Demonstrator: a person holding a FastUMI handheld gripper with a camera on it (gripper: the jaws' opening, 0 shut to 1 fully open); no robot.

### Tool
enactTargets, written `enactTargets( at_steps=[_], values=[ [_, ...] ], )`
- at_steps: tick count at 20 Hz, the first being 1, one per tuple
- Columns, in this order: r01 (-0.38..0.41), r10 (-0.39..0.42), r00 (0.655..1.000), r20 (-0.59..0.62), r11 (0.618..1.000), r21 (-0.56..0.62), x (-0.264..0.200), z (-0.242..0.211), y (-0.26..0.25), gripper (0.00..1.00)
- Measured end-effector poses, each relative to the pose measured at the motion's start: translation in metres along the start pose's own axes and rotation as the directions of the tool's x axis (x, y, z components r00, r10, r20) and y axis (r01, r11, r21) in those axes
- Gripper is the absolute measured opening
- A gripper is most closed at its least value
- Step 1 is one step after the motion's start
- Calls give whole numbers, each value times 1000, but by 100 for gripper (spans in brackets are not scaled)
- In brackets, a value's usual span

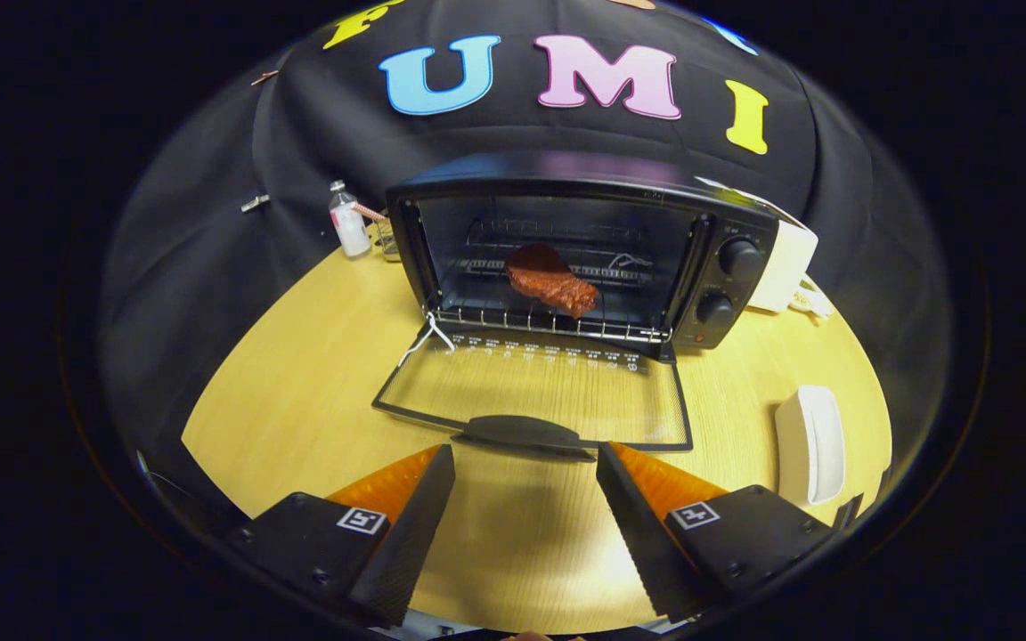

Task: Open the toaster oven, put the food inside, and close the toaster oven door.

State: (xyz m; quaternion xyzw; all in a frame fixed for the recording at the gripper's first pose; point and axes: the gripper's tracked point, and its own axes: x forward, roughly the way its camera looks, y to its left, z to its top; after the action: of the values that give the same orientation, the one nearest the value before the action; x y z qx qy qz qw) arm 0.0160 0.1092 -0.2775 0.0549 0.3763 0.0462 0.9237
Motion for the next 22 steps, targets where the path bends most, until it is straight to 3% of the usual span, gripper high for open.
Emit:
enactTargets(
  at_steps=[4, 7, 10, 17, 22],
  values=[
    [40, -34, 993, -116, 998, 42, 21, -43, -7, 99],
    [56, -51, 990, -133, 998, 34, 30, -57, -11, 99],
    [43, -39, 995, -96, 998, 42, 37, -44, -11, 99],
    [107, -98, 991, -91, 989, 100, 53, -30, -13, 99],
    [80, -66, 992, -107, 988, 135, 46, -24, -12, 99]
  ],
)
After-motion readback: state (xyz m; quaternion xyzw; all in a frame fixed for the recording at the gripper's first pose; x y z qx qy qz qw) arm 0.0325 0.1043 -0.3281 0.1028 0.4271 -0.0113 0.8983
